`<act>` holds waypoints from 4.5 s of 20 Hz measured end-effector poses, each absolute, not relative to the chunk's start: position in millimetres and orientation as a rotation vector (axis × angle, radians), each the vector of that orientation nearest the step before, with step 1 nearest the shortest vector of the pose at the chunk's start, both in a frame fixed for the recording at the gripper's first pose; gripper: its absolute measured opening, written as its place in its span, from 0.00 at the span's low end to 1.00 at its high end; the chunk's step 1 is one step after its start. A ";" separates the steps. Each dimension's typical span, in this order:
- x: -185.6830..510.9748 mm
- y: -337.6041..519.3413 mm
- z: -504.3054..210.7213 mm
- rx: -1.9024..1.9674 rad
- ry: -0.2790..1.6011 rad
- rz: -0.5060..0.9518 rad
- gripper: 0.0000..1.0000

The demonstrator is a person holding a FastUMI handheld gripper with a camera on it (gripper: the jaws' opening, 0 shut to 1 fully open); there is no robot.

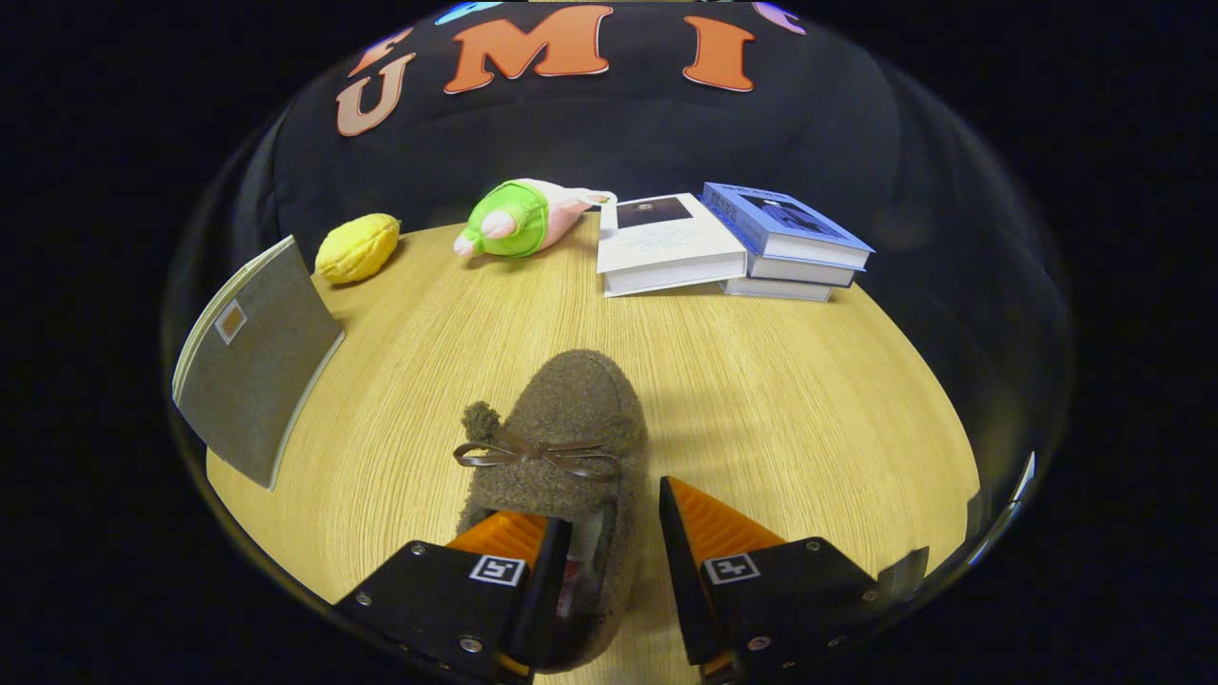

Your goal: Open the storage box then place both shoes into the box .Put the left shoe in first, then the right shoe, with the right side of both shoes facing outward in a uniform manner.

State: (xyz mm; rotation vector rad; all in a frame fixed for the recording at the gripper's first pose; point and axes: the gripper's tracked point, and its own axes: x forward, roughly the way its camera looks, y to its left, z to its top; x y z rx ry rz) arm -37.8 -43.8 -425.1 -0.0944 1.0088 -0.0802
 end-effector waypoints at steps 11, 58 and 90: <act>-34.2 -26.1 -419.1 0.070 1.049 -0.127 0.04; 60.3 354.9 -335.9 0.094 1.122 0.144 0.51; -37.5 134.4 -3.1 -0.135 0.130 0.230 0.98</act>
